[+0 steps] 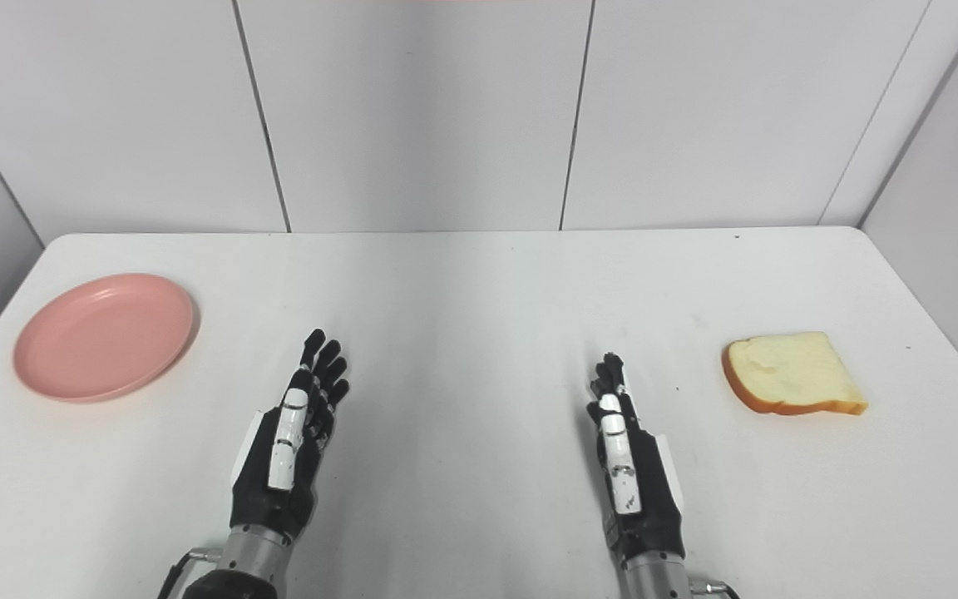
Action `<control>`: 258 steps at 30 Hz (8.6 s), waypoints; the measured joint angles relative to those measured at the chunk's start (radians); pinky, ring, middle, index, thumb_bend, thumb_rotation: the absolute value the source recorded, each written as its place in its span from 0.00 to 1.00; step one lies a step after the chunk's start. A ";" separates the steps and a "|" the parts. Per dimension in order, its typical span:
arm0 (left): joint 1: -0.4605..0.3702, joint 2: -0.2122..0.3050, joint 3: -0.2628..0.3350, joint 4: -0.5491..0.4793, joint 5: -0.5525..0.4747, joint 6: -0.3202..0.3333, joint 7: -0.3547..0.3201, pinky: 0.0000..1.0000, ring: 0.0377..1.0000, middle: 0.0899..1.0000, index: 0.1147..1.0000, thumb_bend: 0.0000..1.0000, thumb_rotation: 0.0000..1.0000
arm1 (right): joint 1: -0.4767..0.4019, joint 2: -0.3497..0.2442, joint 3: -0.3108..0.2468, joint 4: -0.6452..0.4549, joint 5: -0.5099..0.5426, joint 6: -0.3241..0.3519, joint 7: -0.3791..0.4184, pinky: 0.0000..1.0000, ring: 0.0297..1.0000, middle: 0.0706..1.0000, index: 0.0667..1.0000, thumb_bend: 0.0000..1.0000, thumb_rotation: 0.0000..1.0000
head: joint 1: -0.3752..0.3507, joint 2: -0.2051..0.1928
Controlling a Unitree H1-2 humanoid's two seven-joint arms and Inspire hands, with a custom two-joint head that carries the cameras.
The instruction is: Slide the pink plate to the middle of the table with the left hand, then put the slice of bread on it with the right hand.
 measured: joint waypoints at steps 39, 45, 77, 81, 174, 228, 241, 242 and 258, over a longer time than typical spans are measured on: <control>-0.031 -0.022 -0.067 0.043 0.121 0.044 0.035 1.00 1.00 1.00 1.00 0.64 1.00 | -0.058 -0.093 -0.066 0.087 0.139 -0.094 0.080 1.00 1.00 1.00 1.00 0.38 1.00 | 0.324 -0.109; -0.031 -0.022 -0.067 0.042 0.120 0.045 0.035 1.00 1.00 1.00 1.00 0.63 1.00 | -0.057 -0.092 -0.066 0.085 0.138 -0.094 0.078 1.00 1.00 1.00 1.00 0.39 1.00 | 0.324 -0.110; -0.062 -0.066 0.009 -0.117 0.039 -0.013 0.071 0.98 0.99 0.99 0.98 0.45 0.99 | -0.033 -0.070 -0.070 0.052 0.127 -0.074 0.055 1.00 1.00 1.00 1.00 0.41 1.00 | 0.307 -0.109; -0.092 -0.058 -0.005 -0.215 -0.012 0.061 0.037 1.00 1.00 1.00 1.00 0.45 1.00 | -0.037 -0.070 -0.067 0.053 0.123 -0.074 0.054 1.00 1.00 1.00 1.00 0.42 1.00 | 0.310 -0.115; -0.461 0.517 0.559 0.559 -0.332 0.046 -0.052 1.00 0.97 0.95 0.97 0.43 1.00 | -0.032 -0.071 -0.068 0.051 0.135 -0.071 0.077 1.00 1.00 1.00 1.00 0.32 1.00 | 0.367 -0.141; -0.474 0.403 0.516 0.670 -0.343 -0.038 0.024 0.95 0.95 0.92 0.92 0.42 1.00 | -0.031 -0.091 -0.066 0.053 0.160 -0.071 0.095 1.00 1.00 1.00 1.00 0.34 1.00 | 0.342 -0.117; -0.489 0.310 0.401 0.639 -0.228 -0.067 0.069 0.95 0.93 0.90 0.90 0.43 1.00 | -0.030 -0.091 -0.058 0.044 0.134 -0.048 0.076 1.00 1.00 1.00 1.00 0.30 1.00 | 0.293 -0.117; -0.489 0.302 0.394 0.634 -0.227 -0.067 0.068 0.94 0.92 0.90 0.90 0.43 1.00 | -0.029 -0.090 -0.058 0.043 0.134 -0.047 0.076 1.00 1.00 1.00 1.00 0.30 1.00 | 0.293 -0.117; -0.490 0.227 0.317 0.593 -0.232 -0.032 -0.011 0.94 0.93 0.91 0.90 0.42 1.00 | -0.022 -0.071 -0.049 0.038 0.060 -0.040 0.053 1.00 1.00 1.00 1.00 0.36 1.00 | 0.164 -0.107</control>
